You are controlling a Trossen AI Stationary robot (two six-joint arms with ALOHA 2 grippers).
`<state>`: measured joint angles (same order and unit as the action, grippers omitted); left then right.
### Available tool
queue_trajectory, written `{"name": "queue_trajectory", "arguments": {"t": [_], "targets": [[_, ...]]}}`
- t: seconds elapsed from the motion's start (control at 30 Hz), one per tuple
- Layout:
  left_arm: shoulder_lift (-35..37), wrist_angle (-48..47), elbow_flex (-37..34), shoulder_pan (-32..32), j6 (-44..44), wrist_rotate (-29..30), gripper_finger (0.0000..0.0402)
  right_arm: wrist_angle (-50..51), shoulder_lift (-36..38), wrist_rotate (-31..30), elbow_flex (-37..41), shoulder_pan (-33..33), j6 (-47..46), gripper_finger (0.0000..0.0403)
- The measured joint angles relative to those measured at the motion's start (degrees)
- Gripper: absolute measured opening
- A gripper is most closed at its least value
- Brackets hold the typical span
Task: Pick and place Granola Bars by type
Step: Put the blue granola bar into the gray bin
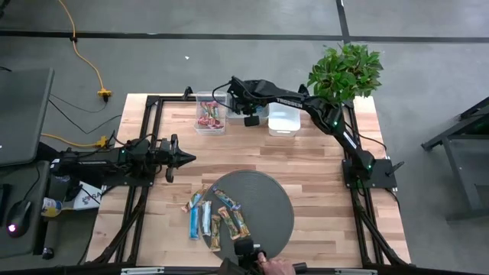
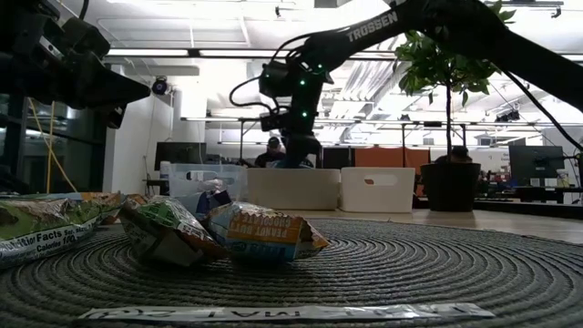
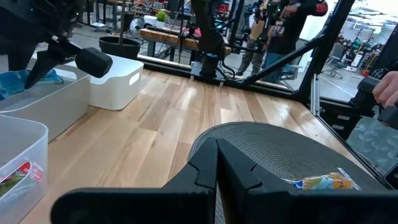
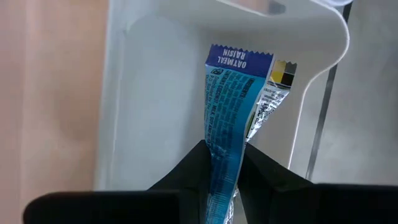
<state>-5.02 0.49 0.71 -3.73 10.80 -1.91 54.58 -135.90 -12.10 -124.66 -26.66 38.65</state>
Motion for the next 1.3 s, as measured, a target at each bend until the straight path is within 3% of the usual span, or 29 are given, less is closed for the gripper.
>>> {"name": "queue_trajectory", "arguments": {"t": [0.5,0.97,1.3], "targets": [[0.00,0.00,0.00,0.02,-0.01,0.00,0.0000,-1.71,0.00,-2.82,0.00,1.64,2.56,0.0061],[0.00,0.00,0.00,0.02,0.01,0.00,0.0000,-0.52,0.09,-4.65,-0.02,2.25,-0.30,0.0132],[0.00,0.00,0.00,0.02,0.01,0.04,0.0000,0.58,3.13,-6.89,-2.21,5.25,-7.28,0.0140]]}}
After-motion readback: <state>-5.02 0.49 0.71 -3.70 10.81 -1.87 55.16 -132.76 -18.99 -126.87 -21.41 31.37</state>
